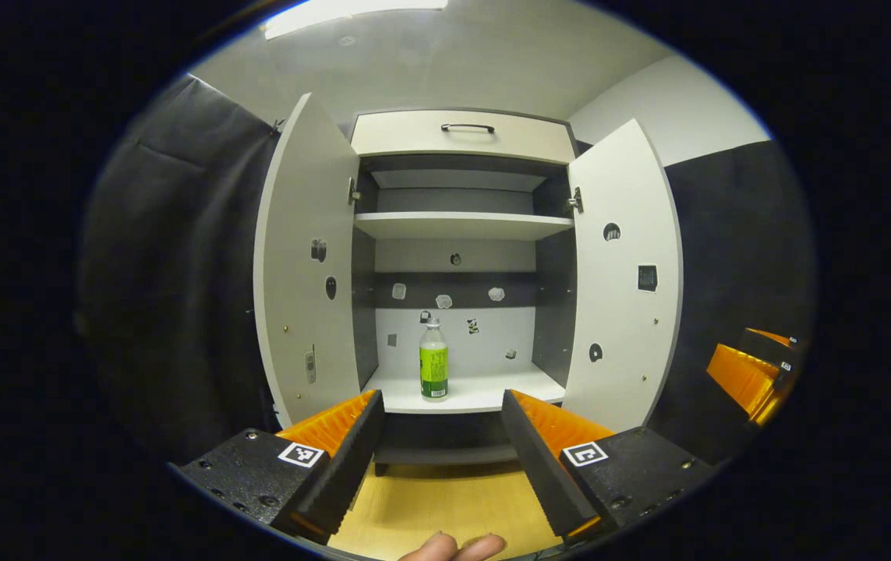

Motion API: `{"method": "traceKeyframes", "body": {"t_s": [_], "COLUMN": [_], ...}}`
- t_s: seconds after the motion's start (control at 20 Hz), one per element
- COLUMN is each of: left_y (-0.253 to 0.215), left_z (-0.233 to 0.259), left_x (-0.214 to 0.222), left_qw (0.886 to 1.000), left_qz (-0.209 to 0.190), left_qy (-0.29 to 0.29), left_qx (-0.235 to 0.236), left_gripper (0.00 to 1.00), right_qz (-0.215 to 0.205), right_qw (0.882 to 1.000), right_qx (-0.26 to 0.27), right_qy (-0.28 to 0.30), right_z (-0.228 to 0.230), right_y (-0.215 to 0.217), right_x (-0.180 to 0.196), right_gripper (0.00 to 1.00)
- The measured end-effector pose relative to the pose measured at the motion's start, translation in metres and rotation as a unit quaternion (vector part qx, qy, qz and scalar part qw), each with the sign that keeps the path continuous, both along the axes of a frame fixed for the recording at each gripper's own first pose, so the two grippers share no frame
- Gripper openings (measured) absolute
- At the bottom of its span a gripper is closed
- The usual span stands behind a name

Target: Grasp the bottle in the cabinet with the left hand and place it on the coaster, then close the right door with the right hand and the left door with the left hand.

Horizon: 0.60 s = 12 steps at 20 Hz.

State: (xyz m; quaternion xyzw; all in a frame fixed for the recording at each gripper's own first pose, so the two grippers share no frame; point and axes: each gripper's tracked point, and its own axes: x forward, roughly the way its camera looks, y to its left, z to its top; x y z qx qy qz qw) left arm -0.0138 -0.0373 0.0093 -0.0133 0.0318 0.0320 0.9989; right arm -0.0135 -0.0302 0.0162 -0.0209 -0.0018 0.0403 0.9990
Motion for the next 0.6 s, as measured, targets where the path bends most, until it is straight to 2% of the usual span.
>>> {"method": "traceKeyframes", "body": {"t_s": [0.3,0.6], "left_y": [0.012,0.048], "left_z": [-0.005,-0.014], "left_x": [0.012,0.059], "left_qw": [1.000,1.000], "left_qz": [-0.004,0.009], "left_qy": [0.007,0.017], "left_qx": [-0.007,-0.019], "left_gripper": [0.95,0.96], "right_qz": [0.018,0.026], "right_qw": [1.000,1.000], "right_qx": [-0.004,0.001], "right_qy": [0.009,0.014], "right_z": [-0.006,-0.017], "right_y": [0.024,0.054], "right_x": [0.012,0.055], "right_gripper": [0.98,0.98]}}
